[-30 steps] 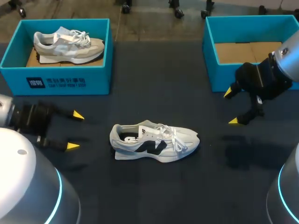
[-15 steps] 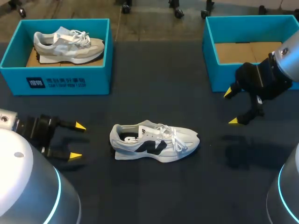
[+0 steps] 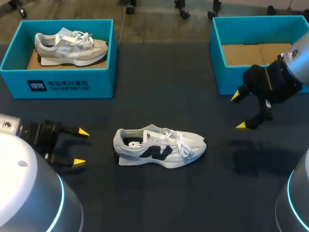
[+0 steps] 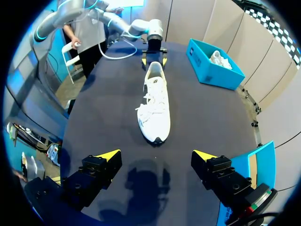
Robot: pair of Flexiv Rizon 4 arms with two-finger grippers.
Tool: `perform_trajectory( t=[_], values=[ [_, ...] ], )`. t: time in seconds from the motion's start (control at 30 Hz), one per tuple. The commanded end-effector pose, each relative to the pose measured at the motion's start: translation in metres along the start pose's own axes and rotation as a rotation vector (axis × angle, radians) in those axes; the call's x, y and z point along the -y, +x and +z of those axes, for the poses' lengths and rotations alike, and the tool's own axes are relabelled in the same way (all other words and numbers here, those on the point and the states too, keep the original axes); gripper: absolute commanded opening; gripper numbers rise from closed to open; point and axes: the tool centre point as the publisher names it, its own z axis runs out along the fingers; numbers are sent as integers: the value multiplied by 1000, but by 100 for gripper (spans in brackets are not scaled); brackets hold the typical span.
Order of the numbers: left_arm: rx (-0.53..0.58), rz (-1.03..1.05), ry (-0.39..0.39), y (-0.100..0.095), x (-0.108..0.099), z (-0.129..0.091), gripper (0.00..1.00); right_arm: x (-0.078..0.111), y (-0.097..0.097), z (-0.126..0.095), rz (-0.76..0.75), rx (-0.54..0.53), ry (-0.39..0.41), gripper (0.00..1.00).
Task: Take the shoe out of the shoebox, open the shoe tongue, remove and reinsert the insole, then place the shoe into the shoebox
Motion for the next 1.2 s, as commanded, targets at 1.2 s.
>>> perform_trajectory(
  t=[1.2],
  values=[
    [-21,4,46,-5,43,85,100,0,1,0,0,2,2,100]
  ],
)
